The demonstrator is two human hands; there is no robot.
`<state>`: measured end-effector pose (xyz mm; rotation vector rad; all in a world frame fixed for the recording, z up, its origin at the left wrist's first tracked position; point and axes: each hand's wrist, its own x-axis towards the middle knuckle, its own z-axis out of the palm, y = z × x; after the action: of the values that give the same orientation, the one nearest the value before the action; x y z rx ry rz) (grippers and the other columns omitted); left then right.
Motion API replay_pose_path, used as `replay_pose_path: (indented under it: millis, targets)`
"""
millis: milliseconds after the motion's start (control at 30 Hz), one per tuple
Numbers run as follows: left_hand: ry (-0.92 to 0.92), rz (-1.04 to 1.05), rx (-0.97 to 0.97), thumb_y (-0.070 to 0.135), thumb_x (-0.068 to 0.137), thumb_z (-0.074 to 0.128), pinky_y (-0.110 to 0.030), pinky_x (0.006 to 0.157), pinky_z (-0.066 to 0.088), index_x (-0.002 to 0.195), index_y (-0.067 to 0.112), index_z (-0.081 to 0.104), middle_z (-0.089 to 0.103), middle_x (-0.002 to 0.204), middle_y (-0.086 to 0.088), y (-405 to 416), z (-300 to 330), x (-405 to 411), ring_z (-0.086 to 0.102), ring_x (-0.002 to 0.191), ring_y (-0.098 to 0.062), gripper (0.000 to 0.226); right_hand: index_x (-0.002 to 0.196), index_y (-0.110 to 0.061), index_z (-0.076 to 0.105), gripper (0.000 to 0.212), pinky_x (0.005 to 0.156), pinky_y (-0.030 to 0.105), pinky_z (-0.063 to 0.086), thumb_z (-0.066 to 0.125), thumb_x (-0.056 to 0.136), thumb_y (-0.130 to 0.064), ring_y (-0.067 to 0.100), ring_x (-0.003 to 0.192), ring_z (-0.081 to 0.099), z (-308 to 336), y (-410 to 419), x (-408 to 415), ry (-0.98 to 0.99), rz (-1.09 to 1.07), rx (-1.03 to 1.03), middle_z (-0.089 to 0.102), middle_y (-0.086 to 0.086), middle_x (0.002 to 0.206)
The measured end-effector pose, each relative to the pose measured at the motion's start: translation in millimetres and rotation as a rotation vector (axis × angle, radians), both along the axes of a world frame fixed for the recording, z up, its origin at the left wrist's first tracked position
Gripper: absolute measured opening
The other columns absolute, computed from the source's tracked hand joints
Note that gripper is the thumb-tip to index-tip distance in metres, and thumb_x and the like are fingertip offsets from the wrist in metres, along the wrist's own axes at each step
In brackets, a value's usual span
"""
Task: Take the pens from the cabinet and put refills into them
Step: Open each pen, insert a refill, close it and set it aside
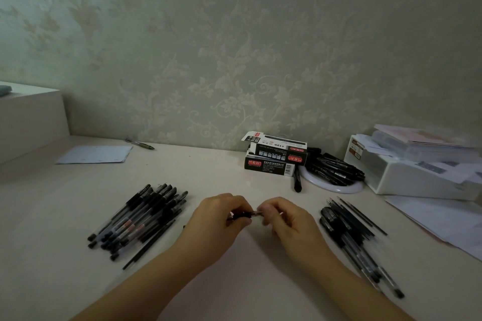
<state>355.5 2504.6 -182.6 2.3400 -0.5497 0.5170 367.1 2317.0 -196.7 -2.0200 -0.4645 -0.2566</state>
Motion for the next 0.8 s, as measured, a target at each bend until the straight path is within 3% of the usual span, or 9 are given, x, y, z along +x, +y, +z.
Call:
replay_pose_path:
  millis: [67, 167, 233, 367, 533, 800]
  targets:
    - [0.027, 0.036, 0.002, 0.029, 0.09, 0.063, -0.013, 0.071, 0.045, 0.096, 0.032, 0.069, 0.064, 0.088, 0.015, 2.4, -1.2, 0.7, 0.058, 0.079, 0.0, 0.009, 0.094, -0.031, 0.067, 0.007, 0.068, 0.009, 0.043, 0.061, 0.095, -0.029, 0.001, 0.078, 0.057, 0.0, -4.3, 4.3, -0.139, -0.157, -0.119, 0.064, -0.012, 0.087]
    - [0.047, 0.069, 0.005, 0.031, 0.092, 0.06, -0.01, 0.069, 0.042, 0.099, 0.032, 0.069, 0.064, 0.089, 0.014, 5.1, -3.1, 1.6, 0.056, 0.078, -0.001, 0.012, 0.117, -0.03, 0.063, 0.026, 0.08, 0.012, 0.037, 0.063, 0.092, -0.038, 0.0, 0.095, 0.045, -4.8, -10.1, 9.6, -0.173, -0.237, -0.419, 0.053, -0.016, 0.106]
    - [0.057, 0.081, 0.017, 0.032, 0.092, 0.059, -0.01, 0.068, 0.04, 0.101, 0.033, 0.07, 0.063, 0.089, 0.014, 6.1, -4.0, 2.1, 0.055, 0.078, -0.002, 0.014, 0.118, -0.032, 0.064, 0.029, 0.084, 0.014, 0.035, 0.062, 0.092, -0.043, 0.004, 0.103, 0.042, -7.7, -8.9, 11.3, -0.149, -0.194, -0.495, 0.051, -0.017, 0.108]
    - [0.078, 0.089, 0.051, 0.032, 0.092, 0.059, -0.016, 0.074, 0.044, 0.103, 0.033, 0.07, 0.062, 0.091, 0.012, 8.5, -4.7, 3.7, 0.056, 0.079, -0.004, 0.015, 0.095, -0.033, 0.066, 0.006, 0.078, 0.012, 0.037, 0.06, 0.094, -0.033, 0.0, 0.093, 0.045, -7.3, -5.5, 10.6, -0.163, -0.122, -0.478, 0.052, -0.023, 0.094]
    - [0.078, 0.094, 0.061, 0.03, 0.091, 0.062, -0.012, 0.071, 0.04, 0.101, 0.032, 0.071, 0.059, 0.087, 0.014, 11.9, -3.8, 6.4, 0.055, 0.077, -0.003, 0.014, 0.094, -0.032, 0.064, 0.011, 0.076, 0.015, 0.044, 0.059, 0.095, -0.022, 0.0, 0.091, 0.055, -6.5, -9.6, 9.6, -0.143, -0.108, -0.324, 0.064, -0.02, 0.092]
    - [0.076, 0.07, 0.066, 0.034, 0.089, 0.064, -0.012, 0.071, 0.043, 0.102, 0.033, 0.067, 0.063, 0.091, 0.015, 8.3, -3.3, 4.3, 0.057, 0.079, -0.003, 0.014, 0.094, -0.031, 0.068, 0.014, 0.073, 0.012, 0.043, 0.064, 0.093, -0.018, 0.004, 0.089, 0.058, -5.6, -6.3, 8.4, -0.216, -0.013, -0.301, 0.064, -0.019, 0.089]
